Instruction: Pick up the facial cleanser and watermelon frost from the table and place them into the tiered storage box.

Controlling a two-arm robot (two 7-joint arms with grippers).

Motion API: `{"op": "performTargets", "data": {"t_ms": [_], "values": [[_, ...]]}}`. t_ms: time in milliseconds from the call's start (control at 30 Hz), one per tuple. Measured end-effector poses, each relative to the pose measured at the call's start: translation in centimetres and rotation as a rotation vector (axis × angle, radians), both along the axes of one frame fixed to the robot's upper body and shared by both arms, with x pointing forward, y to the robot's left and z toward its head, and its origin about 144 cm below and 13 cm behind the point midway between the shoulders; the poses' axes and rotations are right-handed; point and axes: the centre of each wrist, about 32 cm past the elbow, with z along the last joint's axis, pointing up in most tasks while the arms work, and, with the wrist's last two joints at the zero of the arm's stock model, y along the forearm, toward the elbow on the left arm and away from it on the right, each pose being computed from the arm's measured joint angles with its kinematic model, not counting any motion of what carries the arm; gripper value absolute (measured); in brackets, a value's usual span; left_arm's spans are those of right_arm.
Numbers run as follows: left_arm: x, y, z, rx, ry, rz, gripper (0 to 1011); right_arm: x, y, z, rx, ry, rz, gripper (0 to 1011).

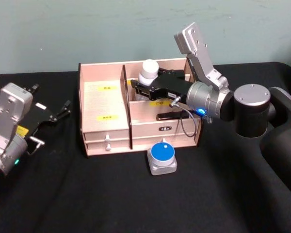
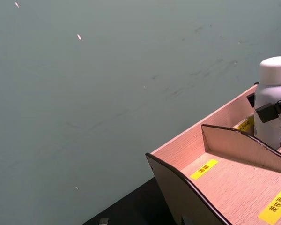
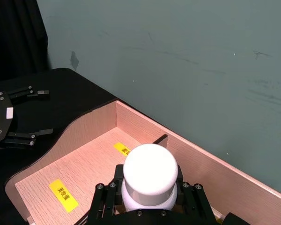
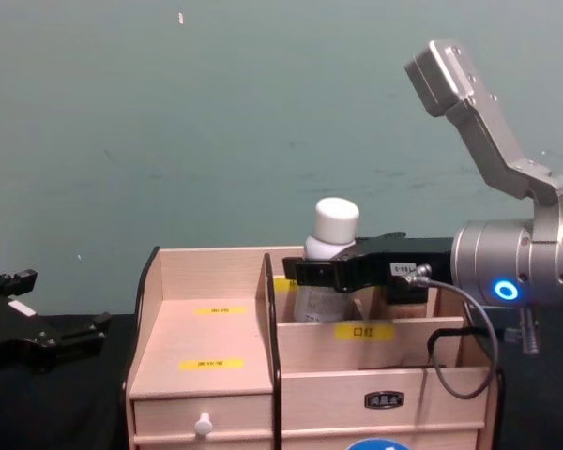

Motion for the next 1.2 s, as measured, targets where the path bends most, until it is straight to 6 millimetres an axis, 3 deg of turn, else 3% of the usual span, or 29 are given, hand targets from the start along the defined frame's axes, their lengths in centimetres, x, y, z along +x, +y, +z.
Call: {"op": "performTargets", "data": {"t_ms": [167,667,967,1200], "values": [[0.0,0.0,0.0,0.000,0.000,0.000,1010,0.0,0.0,0.0,0.001,0.000,0.000,604],[0.0,0.0,0.0,0.000,0.000,0.000,1010,-0.1,-0.1,0.1,0.006,0.000,0.001,1002],[0.0,0.0,0.0,0.000,0.000,0.000,1009,-1.3,-0.7,1.5,-0.003,-0.001,0.014,1002],[0.0,0.0,0.0,0.000,0.000,0.000,1010,-4.2,-1.9,3.3,-0.029,0.016,0.027,1002]]}}
